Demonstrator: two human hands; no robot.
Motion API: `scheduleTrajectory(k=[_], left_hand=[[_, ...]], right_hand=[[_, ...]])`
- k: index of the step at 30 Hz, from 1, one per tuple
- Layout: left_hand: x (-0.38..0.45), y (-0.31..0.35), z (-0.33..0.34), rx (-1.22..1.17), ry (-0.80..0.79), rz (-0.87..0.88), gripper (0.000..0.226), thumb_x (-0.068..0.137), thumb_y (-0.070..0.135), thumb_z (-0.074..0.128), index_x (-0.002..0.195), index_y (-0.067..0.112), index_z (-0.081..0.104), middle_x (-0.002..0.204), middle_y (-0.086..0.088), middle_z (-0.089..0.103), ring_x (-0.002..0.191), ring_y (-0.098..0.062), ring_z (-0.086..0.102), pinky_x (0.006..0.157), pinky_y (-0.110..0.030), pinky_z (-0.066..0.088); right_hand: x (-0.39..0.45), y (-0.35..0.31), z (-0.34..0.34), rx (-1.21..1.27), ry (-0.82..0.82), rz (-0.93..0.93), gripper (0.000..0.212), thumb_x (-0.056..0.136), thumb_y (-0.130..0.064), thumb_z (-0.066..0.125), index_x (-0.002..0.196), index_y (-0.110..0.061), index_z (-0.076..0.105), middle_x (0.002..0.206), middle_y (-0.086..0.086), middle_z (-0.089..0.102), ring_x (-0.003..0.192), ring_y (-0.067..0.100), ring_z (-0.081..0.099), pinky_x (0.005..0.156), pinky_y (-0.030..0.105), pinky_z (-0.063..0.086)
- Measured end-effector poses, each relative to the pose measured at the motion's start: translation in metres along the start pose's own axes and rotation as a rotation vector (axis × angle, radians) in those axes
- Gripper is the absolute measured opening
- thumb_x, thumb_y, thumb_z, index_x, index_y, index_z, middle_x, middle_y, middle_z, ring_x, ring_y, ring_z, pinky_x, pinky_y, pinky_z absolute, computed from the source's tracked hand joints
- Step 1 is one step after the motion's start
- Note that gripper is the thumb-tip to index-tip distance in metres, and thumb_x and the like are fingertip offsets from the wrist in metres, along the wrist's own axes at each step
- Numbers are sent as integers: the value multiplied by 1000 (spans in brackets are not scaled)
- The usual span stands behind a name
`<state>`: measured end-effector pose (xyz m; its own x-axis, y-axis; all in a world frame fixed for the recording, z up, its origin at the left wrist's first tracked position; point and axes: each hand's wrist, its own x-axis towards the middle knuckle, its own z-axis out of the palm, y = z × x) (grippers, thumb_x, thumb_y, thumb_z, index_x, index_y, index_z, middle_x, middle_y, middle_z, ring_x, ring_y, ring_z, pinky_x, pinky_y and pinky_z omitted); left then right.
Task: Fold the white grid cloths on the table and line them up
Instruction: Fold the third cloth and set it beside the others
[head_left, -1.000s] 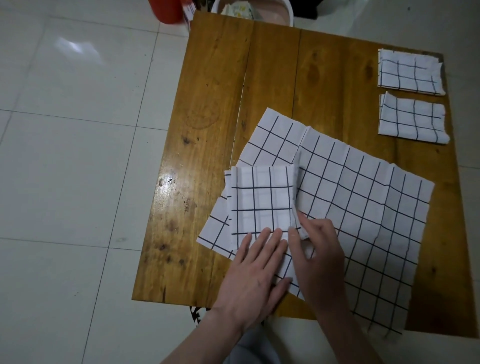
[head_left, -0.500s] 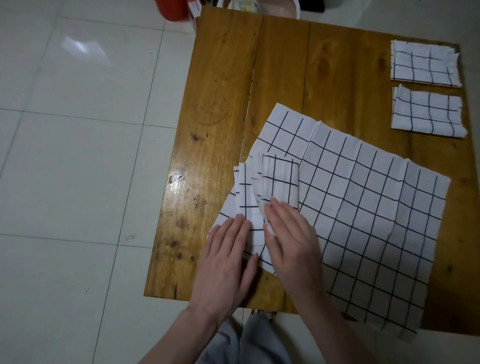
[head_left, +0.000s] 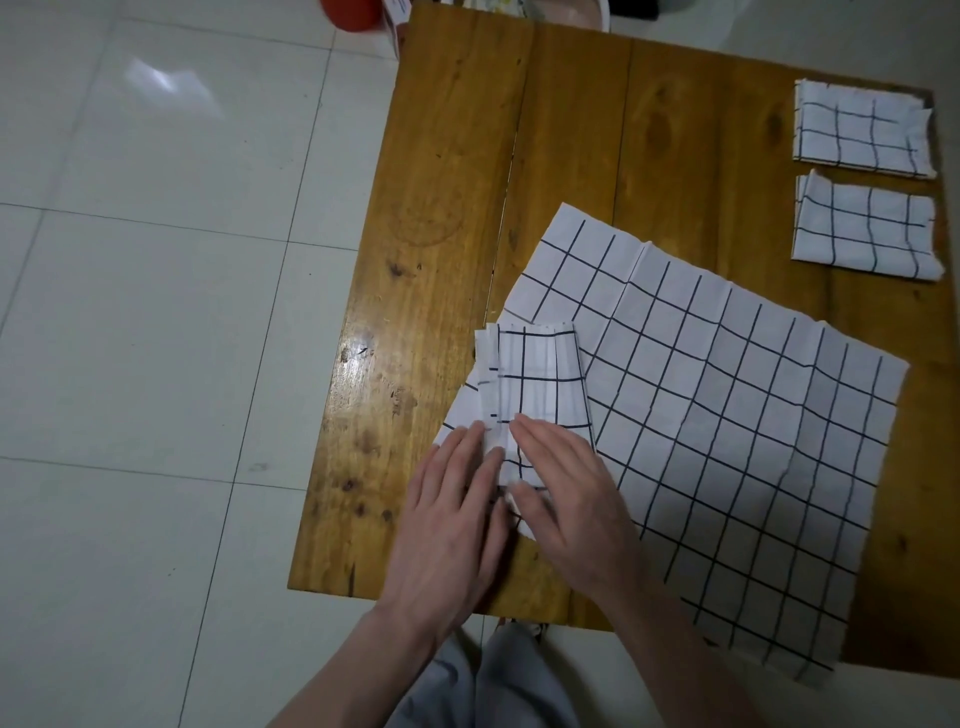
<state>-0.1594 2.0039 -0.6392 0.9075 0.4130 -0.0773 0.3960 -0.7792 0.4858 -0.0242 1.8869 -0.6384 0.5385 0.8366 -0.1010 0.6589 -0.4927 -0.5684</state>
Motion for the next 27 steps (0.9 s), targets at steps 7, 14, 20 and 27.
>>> scheduleTrajectory(k=[7, 14, 20, 27], left_hand=[[-2, 4, -1, 63, -13, 156, 54, 107, 29, 45, 158, 11, 42, 168, -7, 33, 159, -20, 23, 128, -44, 23], [-5, 0, 4, 174, -81, 224, 46, 111, 33, 42, 150, 12, 54, 161, -6, 46, 154, -22, 35, 126, -46, 27], [-6, -3, 4, 238, -113, 222, 53, 111, 37, 39, 158, 15, 42, 166, -8, 38, 157, -25, 29, 124, -52, 30], [-5, -11, -1, 297, -104, 156, 56, 111, 42, 37, 160, 16, 41, 171, -11, 25, 160, -26, 17, 126, -54, 22]], right_hand=[[11, 2, -13, 98, -20, -12, 60, 111, -48, 25, 149, -11, 53, 150, -1, 56, 143, 11, 43, 115, 40, 43], [28, 26, -37, -50, 118, -112, 41, 109, -23, 40, 140, -8, 62, 143, 5, 63, 139, 16, 52, 115, 39, 42], [37, 60, -43, -300, 11, -238, 40, 99, -10, 51, 137, -10, 64, 150, 6, 57, 146, 22, 46, 119, 52, 37], [27, 56, -43, -357, 14, -173, 40, 103, -22, 60, 141, -10, 60, 146, 12, 57, 131, 29, 56, 108, 48, 47]])
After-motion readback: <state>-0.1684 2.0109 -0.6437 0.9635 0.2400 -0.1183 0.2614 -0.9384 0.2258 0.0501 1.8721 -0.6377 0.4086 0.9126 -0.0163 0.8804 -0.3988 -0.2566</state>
